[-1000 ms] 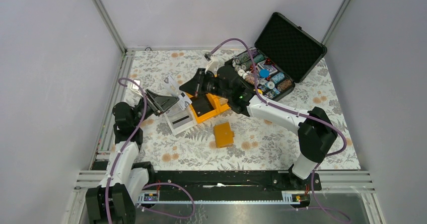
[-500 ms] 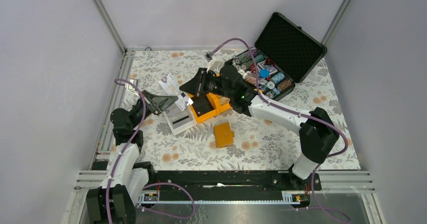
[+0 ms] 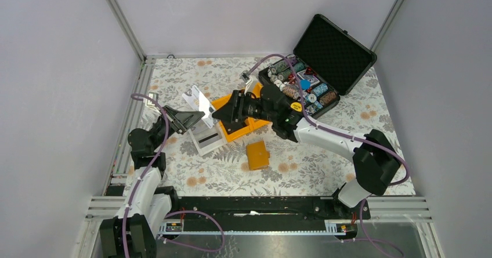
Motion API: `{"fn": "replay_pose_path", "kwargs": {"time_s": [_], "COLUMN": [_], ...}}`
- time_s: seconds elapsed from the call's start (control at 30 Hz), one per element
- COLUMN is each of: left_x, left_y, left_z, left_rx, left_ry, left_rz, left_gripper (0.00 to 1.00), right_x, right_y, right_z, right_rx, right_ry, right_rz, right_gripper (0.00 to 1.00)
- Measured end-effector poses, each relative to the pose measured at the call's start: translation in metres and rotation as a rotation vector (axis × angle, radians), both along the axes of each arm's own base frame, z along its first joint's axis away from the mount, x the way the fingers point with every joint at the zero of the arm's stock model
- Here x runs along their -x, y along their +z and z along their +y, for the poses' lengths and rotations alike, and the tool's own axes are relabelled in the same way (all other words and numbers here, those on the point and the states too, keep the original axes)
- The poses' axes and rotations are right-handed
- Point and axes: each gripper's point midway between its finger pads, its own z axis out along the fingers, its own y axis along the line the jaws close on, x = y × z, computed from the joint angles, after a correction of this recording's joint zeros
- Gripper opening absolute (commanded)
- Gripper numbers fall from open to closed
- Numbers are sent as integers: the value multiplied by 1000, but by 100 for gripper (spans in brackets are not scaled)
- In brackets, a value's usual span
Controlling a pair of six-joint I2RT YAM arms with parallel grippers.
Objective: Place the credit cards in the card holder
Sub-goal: Place the credit card in the storage box.
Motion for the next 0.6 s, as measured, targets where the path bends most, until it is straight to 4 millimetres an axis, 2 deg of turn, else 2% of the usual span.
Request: {"fn": "replay_pose_path", "kwargs": {"time_s": [0.07, 0.13, 0.17, 0.27, 0.6], "left_x": [1, 1, 1, -1, 8], "left_y": [0, -1, -2, -7, -17], "left_z": [0, 0, 0, 2, -6], "left_rx": [0, -1, -3, -8, -38], "left_ry": [1, 1, 2, 19, -26], "left_rz": [-4, -2, 0, 18, 46], "left_gripper": [0, 0, 0, 2, 8], "right_x": [3, 5, 5, 5, 12], "right_y": [-3, -6, -6, -3, -15], "right_z": [-1, -1, -1, -1, -15], "right_rx": [3, 5, 2, -13, -40], "right_ry": [12, 18, 20, 20, -25], "right_rz": [3, 8, 10, 10, 50], "right_gripper": [31, 8, 0, 0, 0]}}
